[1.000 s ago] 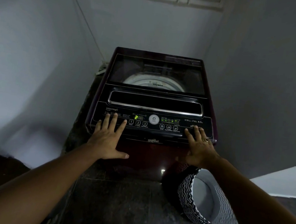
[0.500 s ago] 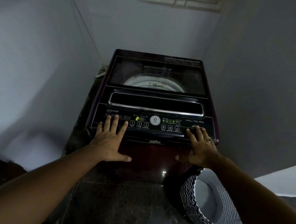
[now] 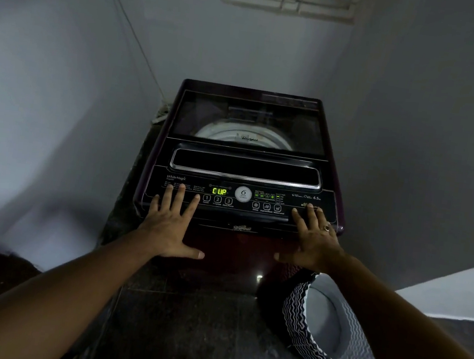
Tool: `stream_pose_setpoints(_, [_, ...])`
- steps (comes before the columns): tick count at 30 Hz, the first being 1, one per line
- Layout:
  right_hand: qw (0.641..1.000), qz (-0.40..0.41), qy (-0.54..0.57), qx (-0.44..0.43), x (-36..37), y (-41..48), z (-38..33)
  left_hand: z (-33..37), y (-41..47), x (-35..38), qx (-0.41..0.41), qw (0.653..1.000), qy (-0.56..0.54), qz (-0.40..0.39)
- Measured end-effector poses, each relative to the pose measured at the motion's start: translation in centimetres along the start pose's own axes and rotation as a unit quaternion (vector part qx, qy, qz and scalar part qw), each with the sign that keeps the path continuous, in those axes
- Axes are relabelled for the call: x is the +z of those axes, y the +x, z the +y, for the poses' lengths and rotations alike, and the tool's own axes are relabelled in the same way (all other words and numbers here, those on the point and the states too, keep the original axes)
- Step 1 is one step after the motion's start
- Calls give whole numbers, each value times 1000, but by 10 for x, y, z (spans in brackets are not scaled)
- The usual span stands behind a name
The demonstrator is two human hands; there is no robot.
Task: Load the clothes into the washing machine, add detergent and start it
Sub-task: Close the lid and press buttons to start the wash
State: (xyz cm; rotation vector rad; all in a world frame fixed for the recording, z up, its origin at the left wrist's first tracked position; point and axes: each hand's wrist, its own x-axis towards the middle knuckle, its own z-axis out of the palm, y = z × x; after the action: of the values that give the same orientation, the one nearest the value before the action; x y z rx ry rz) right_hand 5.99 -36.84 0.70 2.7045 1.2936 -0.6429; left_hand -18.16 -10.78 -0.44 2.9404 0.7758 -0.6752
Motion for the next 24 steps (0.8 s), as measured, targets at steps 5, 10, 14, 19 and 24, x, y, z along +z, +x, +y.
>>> stream_pose_setpoints(5, [1000, -1, -13, -17, 2, 0, 1, -2, -1, -3, 1, 1000, -7, -27])
stream_pose_setpoints(10, [999, 1, -35, -21, 4, -1, 1, 0, 1, 2, -7, 1000, -13, -21])
stream_pose_setpoints(14, [999, -1, -41, -25, 3, -1, 1, 2, 2, 2, -8, 999, -18, -28])
stream_pose_setpoints(19, [999, -6, -40, -30, 1, -2, 3, 2, 1, 1, -8, 999, -25, -38])
stream_pose_setpoints(24, [998, -5, -47, -31, 3, 0, 4, 2, 0, -2, -11, 999, -25, -43])
